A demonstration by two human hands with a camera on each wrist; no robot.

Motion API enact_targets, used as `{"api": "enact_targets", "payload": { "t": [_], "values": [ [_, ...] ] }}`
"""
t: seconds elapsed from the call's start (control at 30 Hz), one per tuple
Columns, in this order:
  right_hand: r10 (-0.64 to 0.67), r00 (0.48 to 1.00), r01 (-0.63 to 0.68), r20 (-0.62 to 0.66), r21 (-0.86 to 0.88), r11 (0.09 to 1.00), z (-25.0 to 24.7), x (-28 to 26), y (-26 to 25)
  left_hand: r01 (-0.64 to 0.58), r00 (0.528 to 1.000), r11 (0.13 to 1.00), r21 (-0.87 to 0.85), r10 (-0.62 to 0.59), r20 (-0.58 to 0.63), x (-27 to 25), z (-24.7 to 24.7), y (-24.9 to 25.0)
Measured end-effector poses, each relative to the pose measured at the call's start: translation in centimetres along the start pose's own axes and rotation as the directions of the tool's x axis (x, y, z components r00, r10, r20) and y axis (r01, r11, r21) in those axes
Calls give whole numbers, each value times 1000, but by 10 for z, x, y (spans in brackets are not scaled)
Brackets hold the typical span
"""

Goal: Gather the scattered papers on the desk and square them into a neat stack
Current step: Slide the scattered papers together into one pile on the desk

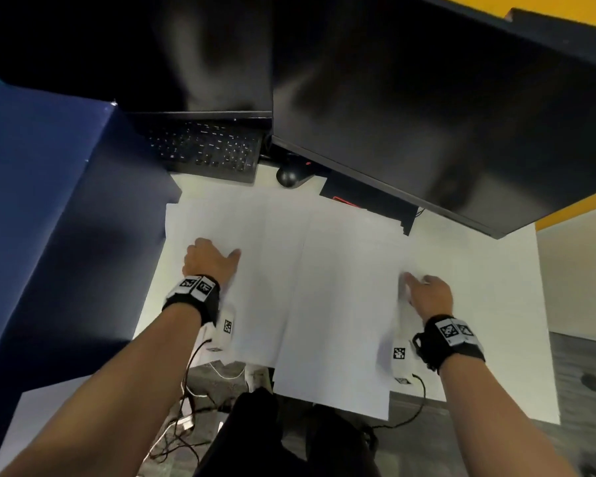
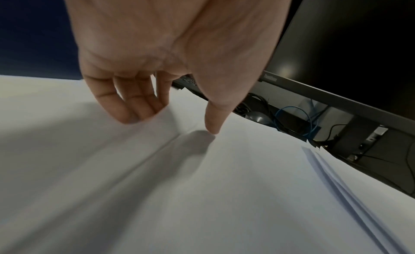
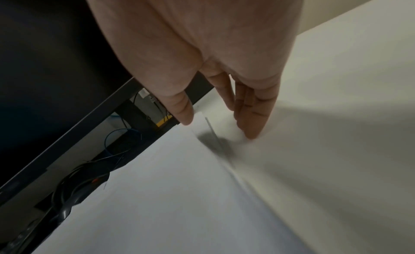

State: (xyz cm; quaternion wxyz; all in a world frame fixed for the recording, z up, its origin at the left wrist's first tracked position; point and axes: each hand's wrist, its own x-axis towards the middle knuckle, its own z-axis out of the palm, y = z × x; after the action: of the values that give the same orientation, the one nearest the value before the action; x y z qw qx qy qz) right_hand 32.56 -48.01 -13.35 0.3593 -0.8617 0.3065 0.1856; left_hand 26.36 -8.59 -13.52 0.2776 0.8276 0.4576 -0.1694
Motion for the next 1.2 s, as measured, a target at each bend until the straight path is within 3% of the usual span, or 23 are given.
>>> {"api": "enact_targets", "payload": {
  "t": [0.1,0.3,0.4,0.47,0.53,0.63,0.77,0.83,0.93,1.07,1.2],
  "values": [
    [-37,999,37,18,-21,999,19,3,-18,-28,997,996,-86,33,65,1,8,12],
    [-116,991,118,65,-33,992,49,-6,-42,-203,955,961,-190,238,180,-28,37,42],
    [-115,992,114,53,29,993,43,-8,-38,-192,944,932,-307,261,201,-32,39,46],
    [-66,997,64,35,63,996,32,-9,-25,-199,940,945,-258,258,221,-28,35,33],
    [-30,997,29,68,15,999,23,-14,-8,-218,922,974,-67,228,312,-24,32,12],
    [-84,984,100,157,-94,991,28,-32,12,-269,882,954,135,188,431,-33,39,-10],
    [-131,970,160,205,-132,978,51,-57,15,-342,849,935,94,265,458,-60,61,-3],
    [-104,964,139,243,-129,982,57,-60,14,-320,836,947,35,265,480,-68,69,5],
    [-32,971,61,237,-116,991,52,-51,15,-281,867,960,-7,258,426,-72,63,10],
    [-2,1000,2,0,-38,999,36,-22,-5,-240,932,958,-155,272,240,-50,42,31],
    [-46,996,46,-71,9,999,37,6,-39,-350,913,933,-84,359,192,-35,39,65]
  ]
}}
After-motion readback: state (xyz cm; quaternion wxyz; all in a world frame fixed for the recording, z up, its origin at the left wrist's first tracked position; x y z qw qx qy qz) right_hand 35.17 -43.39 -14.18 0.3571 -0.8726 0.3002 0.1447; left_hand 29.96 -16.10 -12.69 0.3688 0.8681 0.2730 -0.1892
